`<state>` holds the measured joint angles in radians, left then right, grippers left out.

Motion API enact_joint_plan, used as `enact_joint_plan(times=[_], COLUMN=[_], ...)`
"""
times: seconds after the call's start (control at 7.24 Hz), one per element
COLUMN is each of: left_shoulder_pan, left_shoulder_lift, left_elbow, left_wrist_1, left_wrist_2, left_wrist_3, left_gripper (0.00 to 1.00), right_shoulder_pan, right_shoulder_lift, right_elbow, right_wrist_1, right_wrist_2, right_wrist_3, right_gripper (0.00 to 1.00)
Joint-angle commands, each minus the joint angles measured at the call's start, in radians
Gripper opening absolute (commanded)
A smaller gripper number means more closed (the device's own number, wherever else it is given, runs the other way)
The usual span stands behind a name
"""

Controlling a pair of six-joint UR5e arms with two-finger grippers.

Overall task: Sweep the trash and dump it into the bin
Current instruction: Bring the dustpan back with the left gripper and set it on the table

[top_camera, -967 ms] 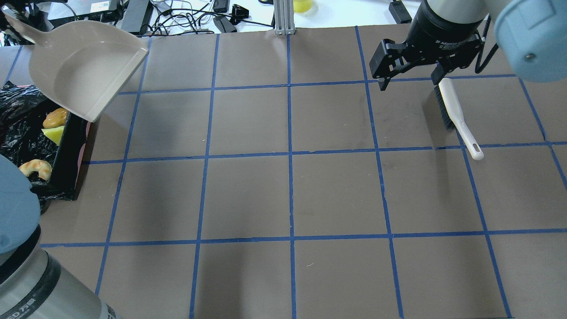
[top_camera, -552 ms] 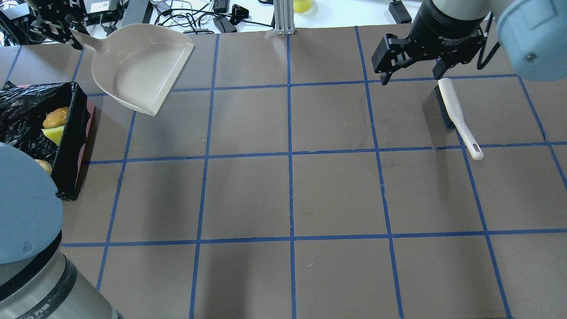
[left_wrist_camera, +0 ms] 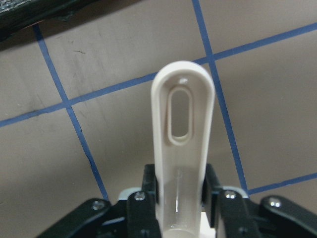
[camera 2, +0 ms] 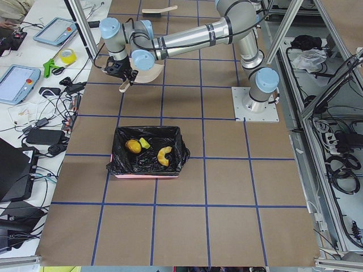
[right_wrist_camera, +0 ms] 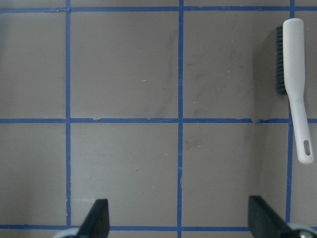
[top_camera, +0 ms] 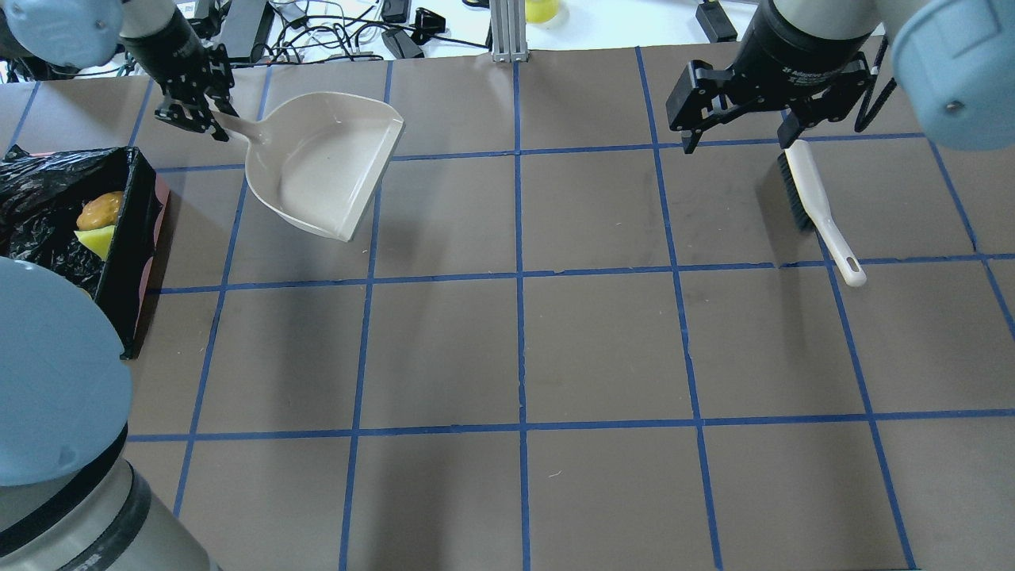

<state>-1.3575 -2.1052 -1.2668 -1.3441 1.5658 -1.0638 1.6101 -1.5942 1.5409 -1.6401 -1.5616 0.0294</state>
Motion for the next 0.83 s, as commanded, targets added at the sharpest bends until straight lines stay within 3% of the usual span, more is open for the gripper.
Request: enact_joint_plan(times=[0.0, 0.69], left_shoulder_pan=[-0.031, -0.017], left_shoulder_lift=[0.002, -0.015], left_elbow=[-0.242, -0.267], left_wrist_1=[0.312, 0.335], left_wrist_2=[-0.001, -0.001], left_wrist_3=[-0.018, -0.008], left_gripper=[0.0, 0.0], right_shoulder_pan=[-0.001, -0.001], right_shoulder_lift=[-0.001, 0.0], right_elbow=[0.001, 0.004], right_wrist_1=[0.003, -0.004], right_wrist_2=[0.002, 0.008], right_wrist_3=[0.004, 0.004], right_gripper=[1.0, 1.0])
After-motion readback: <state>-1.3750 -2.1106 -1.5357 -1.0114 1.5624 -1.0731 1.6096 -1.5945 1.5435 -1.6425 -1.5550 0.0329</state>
